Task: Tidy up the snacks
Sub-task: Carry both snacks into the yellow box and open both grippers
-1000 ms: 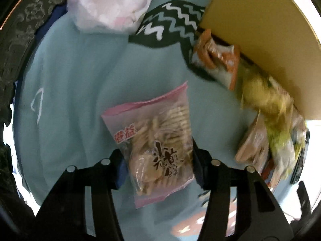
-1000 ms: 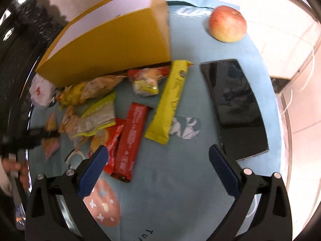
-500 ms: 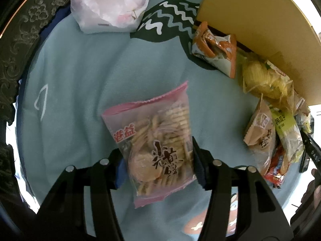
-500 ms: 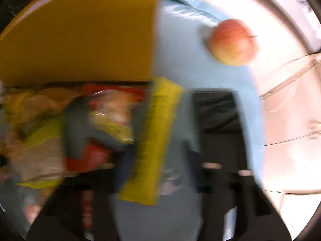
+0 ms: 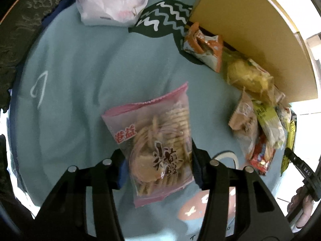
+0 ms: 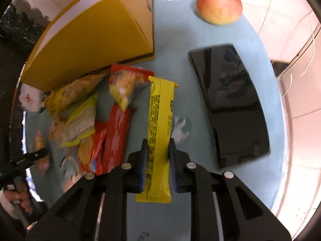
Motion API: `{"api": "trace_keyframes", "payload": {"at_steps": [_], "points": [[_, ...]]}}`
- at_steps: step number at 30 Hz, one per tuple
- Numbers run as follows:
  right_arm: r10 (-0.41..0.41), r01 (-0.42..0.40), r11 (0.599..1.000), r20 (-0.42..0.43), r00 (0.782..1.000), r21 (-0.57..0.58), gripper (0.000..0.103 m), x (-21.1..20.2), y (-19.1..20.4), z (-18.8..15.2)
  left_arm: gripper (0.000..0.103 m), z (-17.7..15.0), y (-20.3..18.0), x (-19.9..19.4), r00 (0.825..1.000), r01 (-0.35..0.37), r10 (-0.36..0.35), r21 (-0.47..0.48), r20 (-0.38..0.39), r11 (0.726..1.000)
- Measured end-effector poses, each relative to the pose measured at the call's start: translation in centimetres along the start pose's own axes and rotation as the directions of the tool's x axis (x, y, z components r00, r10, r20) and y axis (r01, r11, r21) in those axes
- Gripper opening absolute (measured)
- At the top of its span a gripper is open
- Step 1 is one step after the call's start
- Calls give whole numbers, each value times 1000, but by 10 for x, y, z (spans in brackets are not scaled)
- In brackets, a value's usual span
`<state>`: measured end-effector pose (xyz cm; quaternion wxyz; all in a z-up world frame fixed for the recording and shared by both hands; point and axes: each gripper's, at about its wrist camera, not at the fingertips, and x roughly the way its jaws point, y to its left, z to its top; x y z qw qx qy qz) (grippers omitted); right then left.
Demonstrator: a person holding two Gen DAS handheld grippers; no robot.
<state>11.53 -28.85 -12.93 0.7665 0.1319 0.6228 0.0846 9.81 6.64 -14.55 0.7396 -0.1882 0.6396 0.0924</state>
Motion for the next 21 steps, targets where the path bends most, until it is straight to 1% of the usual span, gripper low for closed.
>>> {"api": "trace_keyframes", "payload": {"at_steps": [2, 3, 5, 6, 8, 13, 16, 17, 18, 19, 20, 21], "points": [[19, -19, 1000, -10, 1000, -17, 20, 0, 1, -6, 51, -3, -2, 1, 1000, -2, 2, -4, -9, 1000], [14, -14, 999, 1, 1000, -29, 20, -3, 3, -9, 51, -5, -3, 1, 1000, -4, 4, -10, -10, 1000], [31, -30, 999, 12, 999, -28, 20, -6, 9, -11, 51, -9, -4, -3, 1000, 10, -10, -5, -2, 1000], [36, -35, 999, 20, 999, -32, 20, -10, 12, -11, 51, -10, -9, -6, 1000, 17, -17, 1, 5, 1000], [45, -43, 998, 37, 998, -47, 20, -16, 17, -8, 51, -9, -3, -10, 999, 30, -30, 18, 22, 999], [92, -87, 994, 100, 991, -60, 20, -47, 23, 2, 51, -1, -22, -39, 993, 67, -71, 42, 90, 997], [137, -128, 989, 131, 982, -75, 20, -65, 27, 5, 51, 6, -34, -66, 985, 93, -103, 77, 138, 993], [154, -142, 986, 145, 977, -85, 20, -71, 34, 9, 51, 6, -36, -72, 983, 98, -110, 87, 149, 991], [162, -149, 984, 161, 974, -94, 20, -76, 40, 14, 51, 12, -32, -85, 979, 106, -122, 99, 164, 989], [174, -157, 982, 178, 969, -103, 20, -82, 43, 17, 51, 19, -40, -95, 973, 117, -137, 115, 187, 986], [192, -172, 978, 201, 960, -116, 20, -90, 49, 23, 51, 28, -31, -107, 969, 124, -148, 130, 197, 984], [204, -179, 976, 218, 954, -126, 20, -95, 55, 30, 51, 35, -39, -114, 963, 130, -160, 148, 214, 980]]}}
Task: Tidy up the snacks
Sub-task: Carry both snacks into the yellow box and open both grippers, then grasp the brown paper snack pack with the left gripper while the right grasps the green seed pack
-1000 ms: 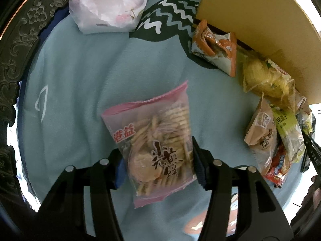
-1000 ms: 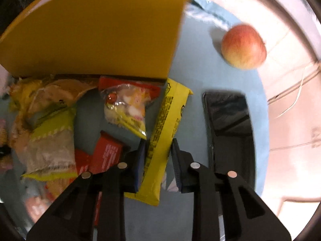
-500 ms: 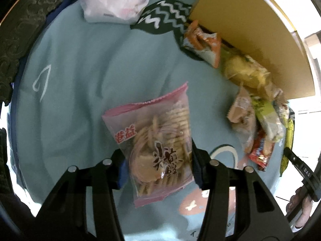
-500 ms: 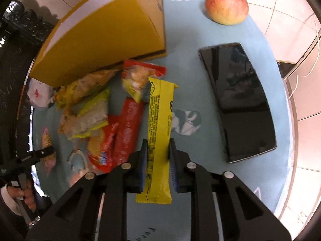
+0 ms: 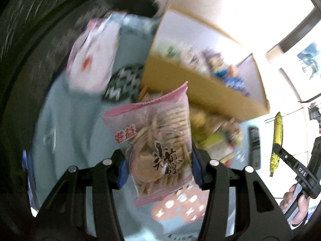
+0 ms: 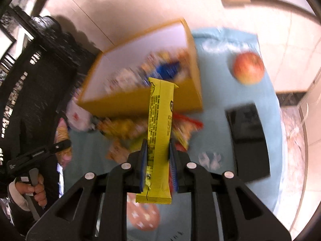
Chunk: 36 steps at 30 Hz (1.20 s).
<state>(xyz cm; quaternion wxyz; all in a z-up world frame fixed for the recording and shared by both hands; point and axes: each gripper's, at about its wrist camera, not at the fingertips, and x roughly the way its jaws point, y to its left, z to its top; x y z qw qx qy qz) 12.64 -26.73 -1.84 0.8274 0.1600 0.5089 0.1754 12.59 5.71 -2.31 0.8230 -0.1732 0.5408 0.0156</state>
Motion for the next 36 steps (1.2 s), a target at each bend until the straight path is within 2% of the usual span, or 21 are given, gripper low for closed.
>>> {"api": "trace_keyframes", "payload": {"at_steps": [4, 7, 10, 14, 16, 17, 18, 20, 22, 27, 30, 36], "points": [[29, -27, 999, 78, 997, -21, 20, -7, 15, 41, 51, 48, -29, -10, 997, 43, -46, 42, 66, 998], [28, -25, 999, 126, 992, -27, 21, 1, 24, 70, 51, 84, -50, -3, 992, 72, -78, 61, 100, 996], [14, -11, 1000, 138, 990, -26, 21, 25, 27, 99, 51, 120, -67, 22, 993, 67, -74, 70, 90, 995], [-25, 27, 999, 125, 992, -21, 21, 61, 23, 126, 52, 146, -77, 56, 996, 49, -53, 59, 69, 997], [-67, 67, 998, 107, 992, 3, 22, 74, 17, 133, 68, 154, -79, 73, 997, 43, -46, 54, 65, 998], [-70, 68, 997, 123, 990, 23, 30, 74, 12, 134, 84, 154, -79, 74, 997, 26, -29, 42, 77, 999], [-59, 55, 998, 147, 987, 33, 46, 70, 9, 132, 99, 153, -78, 71, 994, 19, -22, 30, 107, 999], [-44, 40, 999, 185, 982, 23, 63, 62, 8, 126, 101, 148, -76, 62, 984, 20, -27, 41, 177, 999], [-40, 42, 999, 174, 984, -5, 63, 59, 9, 119, 101, 145, -76, 59, 986, 6, -18, 71, 168, 997], [-52, 57, 998, 130, 990, -35, 63, 51, 11, 95, 101, 130, -67, 55, 992, 12, -20, 63, 124, 998], [-58, 60, 998, 112, 992, -20, 63, 45, 7, 79, 101, 111, -60, 49, 993, -12, 4, 70, 117, 997], [-98, 99, 995, 43, 994, -13, 64, 44, 1, 44, 101, 72, -44, 48, 998, -23, 20, 55, 52, 998]]}}
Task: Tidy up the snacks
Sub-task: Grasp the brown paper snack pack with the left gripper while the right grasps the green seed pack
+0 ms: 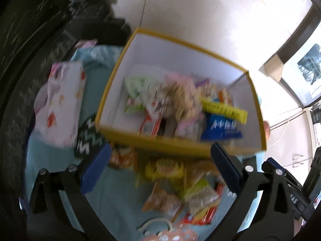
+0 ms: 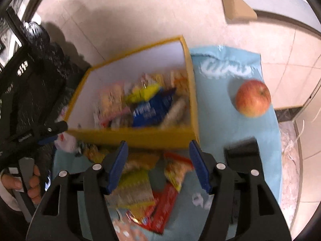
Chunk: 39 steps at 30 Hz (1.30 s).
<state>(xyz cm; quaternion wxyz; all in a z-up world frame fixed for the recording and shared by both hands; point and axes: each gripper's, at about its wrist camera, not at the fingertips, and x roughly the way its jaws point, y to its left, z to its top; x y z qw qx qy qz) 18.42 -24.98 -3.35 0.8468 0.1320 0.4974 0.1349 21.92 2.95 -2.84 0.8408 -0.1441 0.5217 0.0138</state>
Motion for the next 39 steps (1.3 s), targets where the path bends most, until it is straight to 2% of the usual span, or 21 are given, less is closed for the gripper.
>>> {"api": "trace_keyframes", "payload": {"at_steps": [6, 10, 13, 16, 22, 26, 31, 32, 33, 34, 36, 37, 39], "points": [[-13, 16, 1000, -128, 992, 25, 65, 13, -6, -45, 101, -52, 12, 21, 991, -20, 21, 3, -131, 1000], [-15, 23, 999, -189, 982, 40, 65, 18, -13, -70, 101, -89, 12, 46, 972, -24, 26, 10, -233, 1000], [-15, 25, 999, -206, 978, 48, 65, 18, -17, -80, 101, -106, 16, 63, 953, -31, 20, -34, -302, 999], [-13, 26, 998, -216, 976, 53, 65, 18, -18, -86, 101, -113, 22, 73, 943, -63, 25, -105, -332, 993], [7, 5, 999, -234, 972, 50, 65, 24, -16, -92, 101, -106, 31, 75, 941, -140, 49, -253, -334, 957], [20, -13, 999, -250, 968, 30, 65, 30, -11, -90, 101, -101, 28, 84, 932, -166, 46, -311, -359, 936], [28, -27, 1000, -263, 964, 10, 65, 37, -9, -88, 99, -99, 19, 99, 918, -226, 82, -344, -388, 911], [29, -26, 1000, -265, 964, 12, 65, 38, -10, -88, 91, -99, 19, 100, 917, -234, 86, -350, -391, 907], [30, -28, 1000, -266, 963, 14, 65, 38, -10, -87, 74, -98, 17, 102, 917, -236, 85, -358, -390, 903], [33, -30, 999, -268, 963, 14, 65, 39, -10, -87, 72, -97, 18, 102, 915, -250, 98, -358, -392, 900], [32, -30, 999, -268, 963, 13, 65, 39, -10, -87, 57, -96, 15, 101, 909, -272, 131, -324, -395, 906], [34, -31, 999, -267, 963, 14, 65, 38, -11, -87, 46, -96, 14, 99, 908, -276, 151, -286, -390, 918], [35, -32, 999, -262, 964, 17, 66, 37, -11, -86, 42, -101, 19, 93, 917, -226, 117, -256, -381, 940]]}}
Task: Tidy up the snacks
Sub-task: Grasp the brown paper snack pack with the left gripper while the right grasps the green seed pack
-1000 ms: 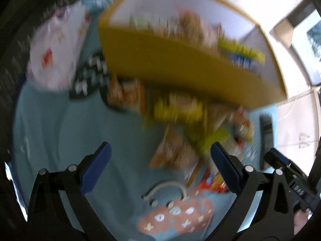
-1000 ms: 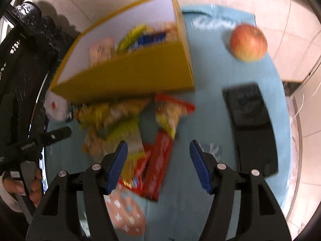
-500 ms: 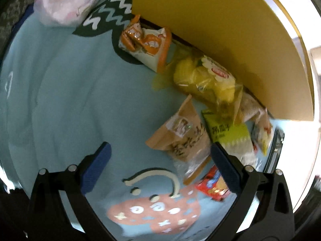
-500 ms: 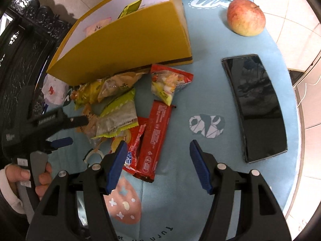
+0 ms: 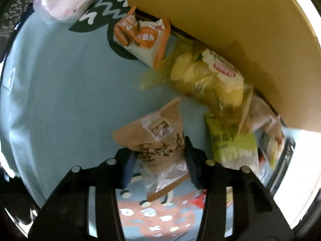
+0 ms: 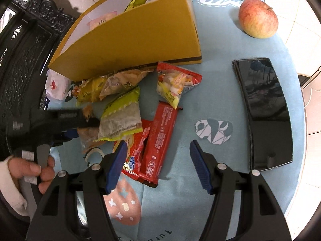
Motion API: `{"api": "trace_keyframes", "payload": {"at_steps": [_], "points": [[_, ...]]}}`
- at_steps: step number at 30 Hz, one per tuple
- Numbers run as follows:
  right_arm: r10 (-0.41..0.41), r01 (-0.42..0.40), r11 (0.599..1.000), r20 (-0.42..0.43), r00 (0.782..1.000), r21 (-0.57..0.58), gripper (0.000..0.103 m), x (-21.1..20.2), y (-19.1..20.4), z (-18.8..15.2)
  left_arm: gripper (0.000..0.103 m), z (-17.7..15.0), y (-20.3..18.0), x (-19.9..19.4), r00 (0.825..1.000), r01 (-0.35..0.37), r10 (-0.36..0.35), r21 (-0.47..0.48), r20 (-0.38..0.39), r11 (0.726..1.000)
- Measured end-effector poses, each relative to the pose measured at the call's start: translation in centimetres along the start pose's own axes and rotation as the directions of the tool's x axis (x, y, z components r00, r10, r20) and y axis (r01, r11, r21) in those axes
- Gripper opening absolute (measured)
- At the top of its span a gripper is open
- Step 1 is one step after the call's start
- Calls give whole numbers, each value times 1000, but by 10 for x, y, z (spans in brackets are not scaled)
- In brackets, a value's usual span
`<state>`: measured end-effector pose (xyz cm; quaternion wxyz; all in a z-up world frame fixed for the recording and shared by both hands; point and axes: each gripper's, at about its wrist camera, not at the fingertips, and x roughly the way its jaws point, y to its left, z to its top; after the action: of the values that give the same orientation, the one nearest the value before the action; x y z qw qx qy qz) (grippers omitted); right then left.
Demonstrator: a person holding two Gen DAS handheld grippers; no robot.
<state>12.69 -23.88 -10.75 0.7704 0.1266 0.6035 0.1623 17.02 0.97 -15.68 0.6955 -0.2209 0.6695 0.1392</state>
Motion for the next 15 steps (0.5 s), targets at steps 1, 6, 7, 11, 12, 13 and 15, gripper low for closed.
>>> {"api": "trace_keyframes", "payload": {"at_steps": [1, 6, 7, 11, 12, 13, 15], "points": [[-2, 2, 1000, 2, 1000, 0, 66, -1, 0, -1, 41, -2, 4, -1, 1000, 8, -8, 23, -6, 1000], [-56, 56, 996, 7, 998, -66, 66, 1, 13, -3, 40, -13, 41, -7, 1000, 11, -10, 98, -14, 995], [-56, 56, 995, 9, 998, -87, 66, 2, 18, -3, 40, -13, 45, -8, 1000, 17, -16, 109, -13, 994], [-48, 53, 972, 25, 999, -228, 66, 13, 59, 5, 40, -14, 62, -10, 999, 38, -37, 147, -15, 988], [-56, 60, 965, 20, 998, -256, 66, 20, 68, 9, 40, -15, 70, -10, 999, 42, -40, 150, -15, 988], [-68, 70, 961, 17, 998, -267, 66, 25, 74, 13, 40, -14, 72, -10, 999, 48, -46, 155, -13, 987], [-87, 82, 952, -6, 996, -294, 66, 43, 84, 22, 40, -15, 75, -10, 999, 42, -41, 168, -7, 985]]}}
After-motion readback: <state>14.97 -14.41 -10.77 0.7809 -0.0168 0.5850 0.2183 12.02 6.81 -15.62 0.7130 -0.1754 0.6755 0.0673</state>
